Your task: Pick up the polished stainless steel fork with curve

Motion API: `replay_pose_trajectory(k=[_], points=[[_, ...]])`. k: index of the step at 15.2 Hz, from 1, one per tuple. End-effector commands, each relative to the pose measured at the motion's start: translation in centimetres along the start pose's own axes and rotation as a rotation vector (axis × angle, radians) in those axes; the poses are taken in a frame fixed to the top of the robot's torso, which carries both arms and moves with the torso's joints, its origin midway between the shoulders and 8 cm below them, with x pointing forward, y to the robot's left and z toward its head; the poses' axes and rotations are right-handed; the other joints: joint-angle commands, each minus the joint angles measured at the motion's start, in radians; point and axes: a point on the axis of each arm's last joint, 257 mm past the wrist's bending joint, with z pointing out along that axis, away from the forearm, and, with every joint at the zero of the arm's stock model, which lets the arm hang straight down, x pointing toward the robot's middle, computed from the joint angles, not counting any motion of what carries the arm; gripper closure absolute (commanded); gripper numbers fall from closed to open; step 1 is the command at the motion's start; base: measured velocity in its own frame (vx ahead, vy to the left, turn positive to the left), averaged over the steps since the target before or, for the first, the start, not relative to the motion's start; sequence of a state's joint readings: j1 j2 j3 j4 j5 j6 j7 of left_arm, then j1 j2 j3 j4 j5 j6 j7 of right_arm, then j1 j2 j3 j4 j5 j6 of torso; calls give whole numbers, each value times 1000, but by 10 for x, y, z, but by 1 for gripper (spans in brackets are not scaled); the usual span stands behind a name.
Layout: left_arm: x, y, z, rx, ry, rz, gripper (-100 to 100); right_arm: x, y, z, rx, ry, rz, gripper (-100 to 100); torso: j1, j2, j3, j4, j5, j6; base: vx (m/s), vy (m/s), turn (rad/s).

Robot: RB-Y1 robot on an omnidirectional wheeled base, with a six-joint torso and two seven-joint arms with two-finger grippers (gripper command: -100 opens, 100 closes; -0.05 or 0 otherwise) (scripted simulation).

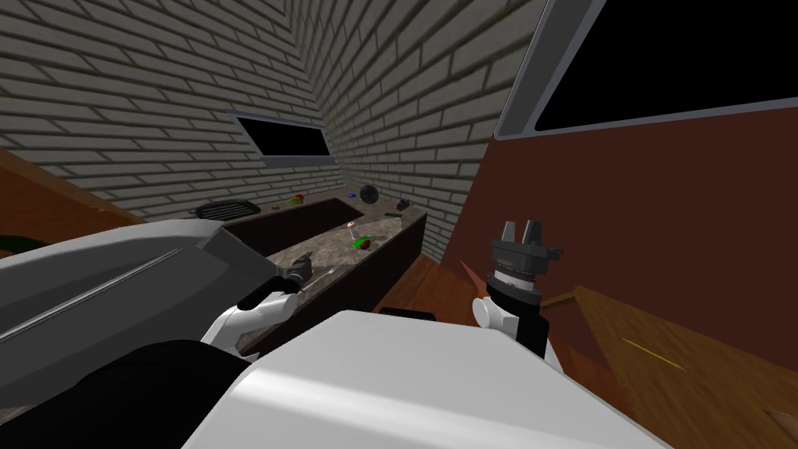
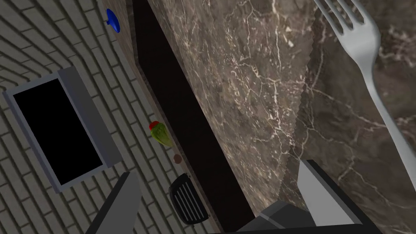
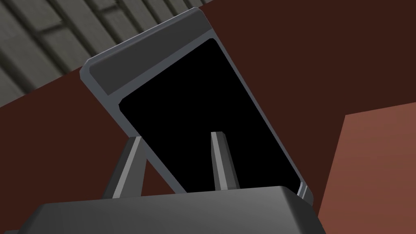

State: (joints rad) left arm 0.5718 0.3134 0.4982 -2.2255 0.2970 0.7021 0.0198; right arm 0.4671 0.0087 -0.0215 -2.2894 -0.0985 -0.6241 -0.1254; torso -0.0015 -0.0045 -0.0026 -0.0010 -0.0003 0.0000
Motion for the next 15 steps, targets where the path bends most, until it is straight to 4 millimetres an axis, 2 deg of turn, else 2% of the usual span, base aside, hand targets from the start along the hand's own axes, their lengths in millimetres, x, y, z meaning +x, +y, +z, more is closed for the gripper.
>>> replay_pose_trajectory(k=[1, 2, 5, 6, 9, 10, 13, 14, 15], points=[[-5, 11, 1, -45, -7, -8, -100, 0, 0, 0, 0, 0, 0, 0, 0, 0, 0, 0, 0, 0, 55, -27, -6], [-18, 18, -1, -72, -27, -31, -100, 0, 0, 0, 0, 0, 0, 0, 0, 0, 0, 0, 0, 0, 89, -35, -21], [-18, 30, -2, -118, -28, -32, -100, 0, 0, 0, 0, 0, 0, 0, -1, -1, -1, 0, 0, 0, 70, -25, -6], [-30, 38, -4, -147, -47, -56, -100, 0, 0, 0, 0, 0, 0, 0, 0, 0, 0, 0, 0, 0, 48, -16, -21], [-30, 49, -6, -189, -48, -57, -100, 0, 0, 0, 0, 0, 0, 0, 0, 0, 0, 0, 0, 0, 57, -16, -8], [-42, 58, -10, -226, -67, -83, -100, 0, 0, 0, 0, 0, 0, 0, 0, 1, 0, 0, 0, 0, 56, -17, -22], [-42, 67, -12, -259, -68, -84, -100, 0, 0, 0, 0, 0, 0, 0, 0, 1, 0, 0, 0, 0, 49, -13, -8], [-53, 77, -16, -297, -87, -110, -100, 0, 0, 0, 0, 0, 0, 0, 1, 1, 1, 0, 0, 0, 51, -8, -20], [-53, 80, -17, -311, -87, -111, -100, 0, 0, 0, 0, 0, 0, 0, 1, 1, 1, 0, 0, 0, 71, -13, -21]])
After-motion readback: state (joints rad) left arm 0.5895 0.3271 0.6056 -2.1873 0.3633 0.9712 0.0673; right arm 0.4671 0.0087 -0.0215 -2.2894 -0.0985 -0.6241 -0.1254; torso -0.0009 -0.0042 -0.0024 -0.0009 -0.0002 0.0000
